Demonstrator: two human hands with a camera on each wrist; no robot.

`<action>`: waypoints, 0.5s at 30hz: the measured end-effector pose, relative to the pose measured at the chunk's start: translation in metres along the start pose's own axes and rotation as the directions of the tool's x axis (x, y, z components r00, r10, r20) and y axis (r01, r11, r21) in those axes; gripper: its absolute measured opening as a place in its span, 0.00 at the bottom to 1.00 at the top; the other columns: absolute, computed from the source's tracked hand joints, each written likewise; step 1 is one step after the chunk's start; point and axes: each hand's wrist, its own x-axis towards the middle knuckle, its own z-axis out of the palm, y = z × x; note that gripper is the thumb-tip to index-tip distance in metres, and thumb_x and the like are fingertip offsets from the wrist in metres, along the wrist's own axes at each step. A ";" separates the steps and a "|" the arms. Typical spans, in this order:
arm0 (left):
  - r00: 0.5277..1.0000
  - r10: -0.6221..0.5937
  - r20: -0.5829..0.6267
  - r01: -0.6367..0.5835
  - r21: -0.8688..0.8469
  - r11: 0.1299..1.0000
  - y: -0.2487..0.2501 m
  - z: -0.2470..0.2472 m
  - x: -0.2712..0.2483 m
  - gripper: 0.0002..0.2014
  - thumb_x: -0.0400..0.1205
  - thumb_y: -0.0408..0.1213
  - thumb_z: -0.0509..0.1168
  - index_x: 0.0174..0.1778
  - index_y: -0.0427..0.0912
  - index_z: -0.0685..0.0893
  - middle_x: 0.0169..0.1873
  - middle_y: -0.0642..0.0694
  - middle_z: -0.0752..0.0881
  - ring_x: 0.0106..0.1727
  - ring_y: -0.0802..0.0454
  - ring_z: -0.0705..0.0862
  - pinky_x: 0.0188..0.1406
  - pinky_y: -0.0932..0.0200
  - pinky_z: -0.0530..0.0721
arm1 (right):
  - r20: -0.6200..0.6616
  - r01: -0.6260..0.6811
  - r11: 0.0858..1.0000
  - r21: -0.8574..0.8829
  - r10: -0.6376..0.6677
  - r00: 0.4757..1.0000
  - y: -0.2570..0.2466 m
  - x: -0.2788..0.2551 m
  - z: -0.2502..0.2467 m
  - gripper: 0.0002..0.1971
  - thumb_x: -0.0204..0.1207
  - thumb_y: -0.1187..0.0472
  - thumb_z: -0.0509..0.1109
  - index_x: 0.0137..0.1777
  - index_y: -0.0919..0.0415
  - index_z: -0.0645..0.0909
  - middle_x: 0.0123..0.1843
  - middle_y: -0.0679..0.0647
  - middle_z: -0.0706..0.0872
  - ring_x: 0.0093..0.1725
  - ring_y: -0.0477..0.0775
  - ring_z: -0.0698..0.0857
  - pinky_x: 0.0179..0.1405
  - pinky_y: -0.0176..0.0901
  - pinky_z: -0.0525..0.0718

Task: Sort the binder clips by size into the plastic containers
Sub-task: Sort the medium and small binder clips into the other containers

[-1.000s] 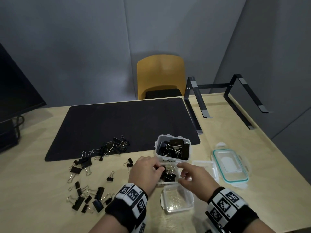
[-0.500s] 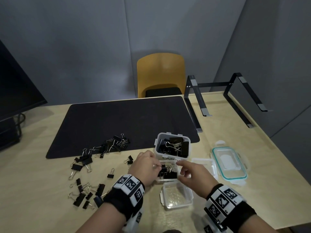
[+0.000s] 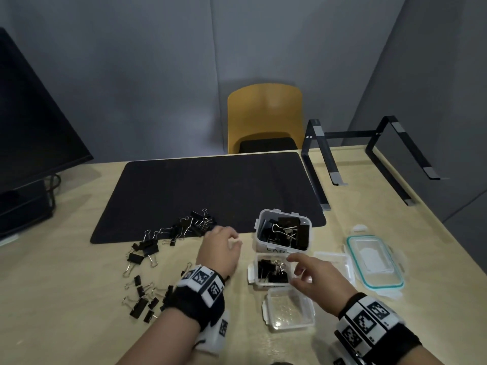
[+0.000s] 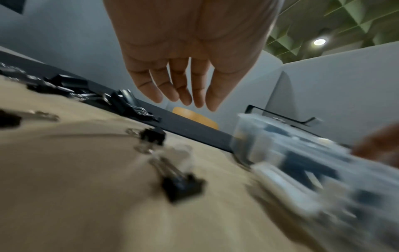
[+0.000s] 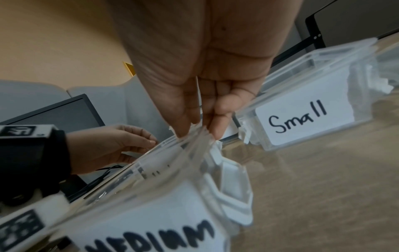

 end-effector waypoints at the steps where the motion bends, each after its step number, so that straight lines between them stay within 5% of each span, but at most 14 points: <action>1: 0.999 -0.033 -0.024 0.034 0.036 0.999 -0.006 -0.004 0.009 0.09 0.81 0.41 0.65 0.56 0.47 0.83 0.57 0.51 0.80 0.63 0.51 0.75 0.61 0.59 0.74 | 0.003 -0.001 1.000 -0.001 0.001 1.000 0.000 0.000 0.000 0.19 0.77 0.54 0.68 0.67 0.43 0.73 0.45 0.40 0.79 0.40 0.36 0.79 0.39 0.24 0.74; 9: 0.945 -0.325 -0.026 0.319 0.279 0.906 -0.044 -0.030 0.067 0.26 0.82 0.45 0.63 0.76 0.47 0.67 0.70 0.38 0.73 0.70 0.38 0.70 0.66 0.44 0.75 | 0.017 -0.006 1.000 0.010 0.006 1.000 0.002 0.001 0.000 0.19 0.76 0.54 0.69 0.67 0.43 0.73 0.46 0.42 0.81 0.44 0.40 0.82 0.45 0.29 0.77; 12: 0.942 -0.336 -0.013 0.321 0.335 0.886 -0.051 -0.032 0.078 0.22 0.83 0.47 0.61 0.75 0.50 0.71 0.67 0.39 0.76 0.68 0.38 0.72 0.65 0.44 0.74 | 0.023 -0.007 1.000 0.016 0.007 1.000 0.003 0.001 -0.001 0.19 0.76 0.53 0.69 0.67 0.42 0.73 0.46 0.42 0.82 0.45 0.41 0.82 0.45 0.28 0.76; 15: 0.944 -0.331 -0.010 0.314 0.340 0.886 -0.055 -0.036 0.086 0.12 0.82 0.44 0.62 0.61 0.51 0.81 0.61 0.43 0.82 0.63 0.40 0.77 0.62 0.47 0.77 | 0.025 -0.012 1.000 0.021 0.011 1.000 0.003 0.001 0.000 0.19 0.76 0.53 0.69 0.67 0.42 0.73 0.46 0.43 0.82 0.45 0.41 0.82 0.45 0.29 0.77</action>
